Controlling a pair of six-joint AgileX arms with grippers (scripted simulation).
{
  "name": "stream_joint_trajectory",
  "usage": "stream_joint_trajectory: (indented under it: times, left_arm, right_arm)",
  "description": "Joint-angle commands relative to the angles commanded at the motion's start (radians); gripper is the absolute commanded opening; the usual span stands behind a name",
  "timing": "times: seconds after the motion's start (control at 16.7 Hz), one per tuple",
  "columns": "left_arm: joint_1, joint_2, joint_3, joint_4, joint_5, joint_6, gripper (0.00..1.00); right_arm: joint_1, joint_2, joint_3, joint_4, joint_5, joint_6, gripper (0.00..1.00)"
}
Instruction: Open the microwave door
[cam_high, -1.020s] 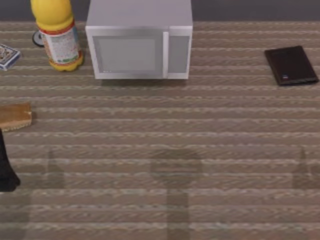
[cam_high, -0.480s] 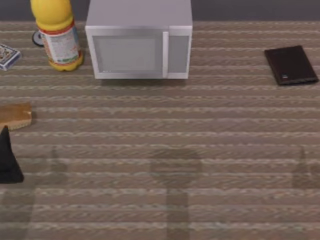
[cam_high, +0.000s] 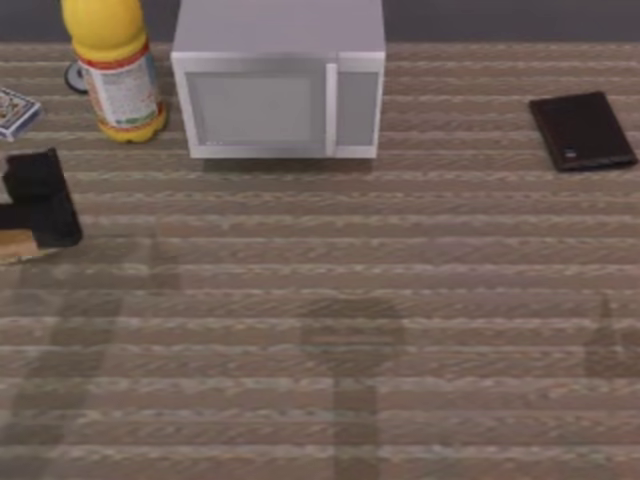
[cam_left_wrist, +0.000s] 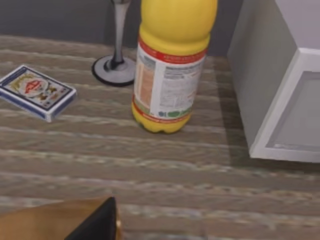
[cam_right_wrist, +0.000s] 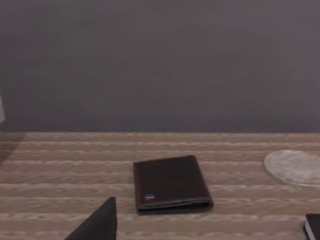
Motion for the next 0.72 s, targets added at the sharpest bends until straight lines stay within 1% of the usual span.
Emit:
stream_joint_trajectory:
  times: [0.72]
  left_arm:
    - [-0.32,0.913,0.788,-0.278,-0.187,-0.278,1.0]
  right_arm:
    - [0.0,0.0,0.0,0.0,0.0,0.0,1.0]
